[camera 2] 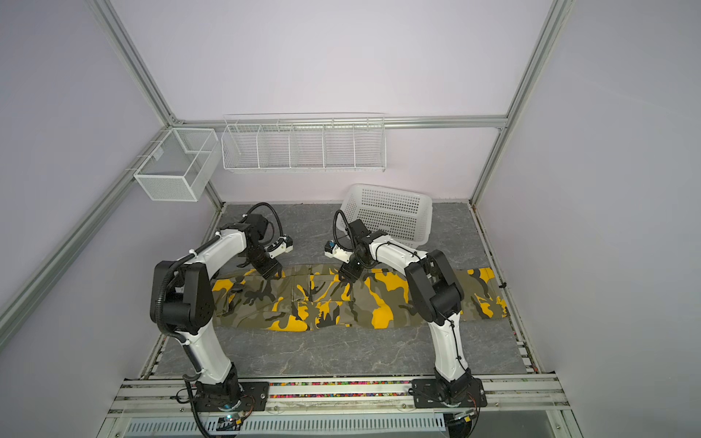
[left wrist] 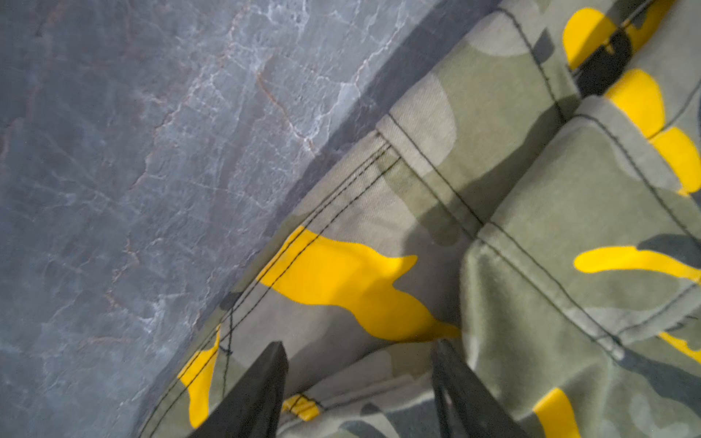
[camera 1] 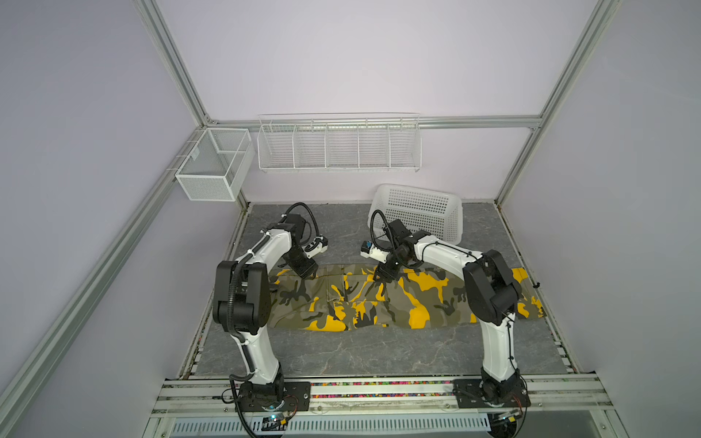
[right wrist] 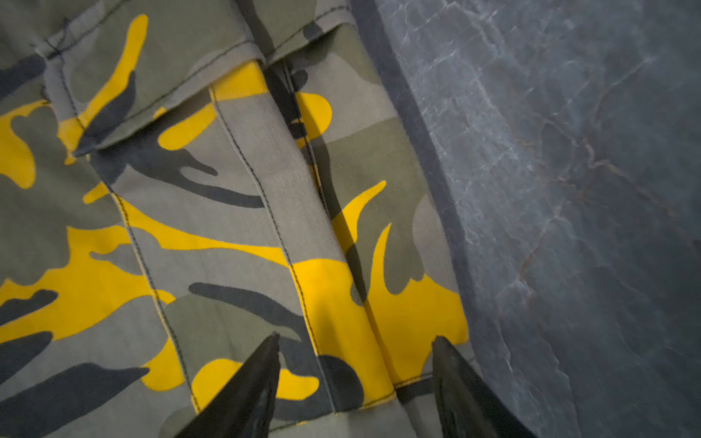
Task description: Fold and stack the trousers
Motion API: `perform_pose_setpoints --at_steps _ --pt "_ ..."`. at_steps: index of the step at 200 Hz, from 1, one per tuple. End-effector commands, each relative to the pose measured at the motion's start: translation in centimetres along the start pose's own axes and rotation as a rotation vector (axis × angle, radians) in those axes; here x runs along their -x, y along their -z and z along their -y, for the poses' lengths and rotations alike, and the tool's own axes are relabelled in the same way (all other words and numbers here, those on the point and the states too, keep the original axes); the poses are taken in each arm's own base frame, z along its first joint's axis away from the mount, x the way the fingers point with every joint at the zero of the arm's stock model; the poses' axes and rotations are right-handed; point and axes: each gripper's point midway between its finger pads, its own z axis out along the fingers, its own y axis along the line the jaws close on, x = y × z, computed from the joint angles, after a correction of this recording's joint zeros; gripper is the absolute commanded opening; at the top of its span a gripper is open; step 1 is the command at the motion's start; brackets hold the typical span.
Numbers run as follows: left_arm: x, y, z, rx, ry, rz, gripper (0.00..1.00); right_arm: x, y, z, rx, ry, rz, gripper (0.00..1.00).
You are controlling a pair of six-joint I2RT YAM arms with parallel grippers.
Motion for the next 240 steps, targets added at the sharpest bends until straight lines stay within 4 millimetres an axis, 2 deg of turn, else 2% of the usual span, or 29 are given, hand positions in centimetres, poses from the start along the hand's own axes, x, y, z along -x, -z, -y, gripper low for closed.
perform_pose_setpoints --at_steps 1,29,46,72,99,128,163,189,213,240 --pt "1.2 -0.1 0.3 -0.045 -0.062 0.04 0.6 -0.3 -1.2 -1.6 0.078 0.046 -0.031 0.64" --pt "1.0 -0.7 1.2 -0.081 -0.064 0.034 0.57 -0.4 -1.9 -2.0 0.09 0.059 -0.049 0.6" --pt "0.6 -0.9 1.7 -0.094 -0.062 0.024 0.52 -0.6 -2.2 -2.0 0.088 0.059 -0.059 0.51" --pt "-0.1 -1.1 2.4 -0.117 -0.057 0.011 0.52 -1.0 -2.7 -2.0 0.092 0.063 -0.08 0.42" --pt "-0.6 -0.9 2.9 -0.126 -0.054 -0.003 0.45 -0.3 -2.0 -2.3 0.072 0.085 -0.06 0.31" --pt "-0.9 -0.3 3.3 -0.133 -0.052 -0.001 0.45 -0.1 -1.3 -2.6 0.065 0.089 -0.05 0.22" --pt "-0.2 1.2 3.7 -0.147 -0.033 0.06 0.5 -0.6 -1.2 -2.8 0.061 0.086 -0.061 0.17" --pt "0.1 2.4 4.9 -0.205 -0.018 0.079 0.54 -0.7 -1.1 -3.0 0.067 0.071 -0.057 0.11" --pt "-0.1 1.9 5.7 -0.24 -0.015 0.091 0.55 -0.6 -0.9 -3.2 0.069 0.067 -0.051 0.1" --pt "-0.5 1.1 5.4 -0.222 -0.027 0.067 0.55 -0.2 -0.4 -3.3 0.068 0.066 -0.039 0.09"
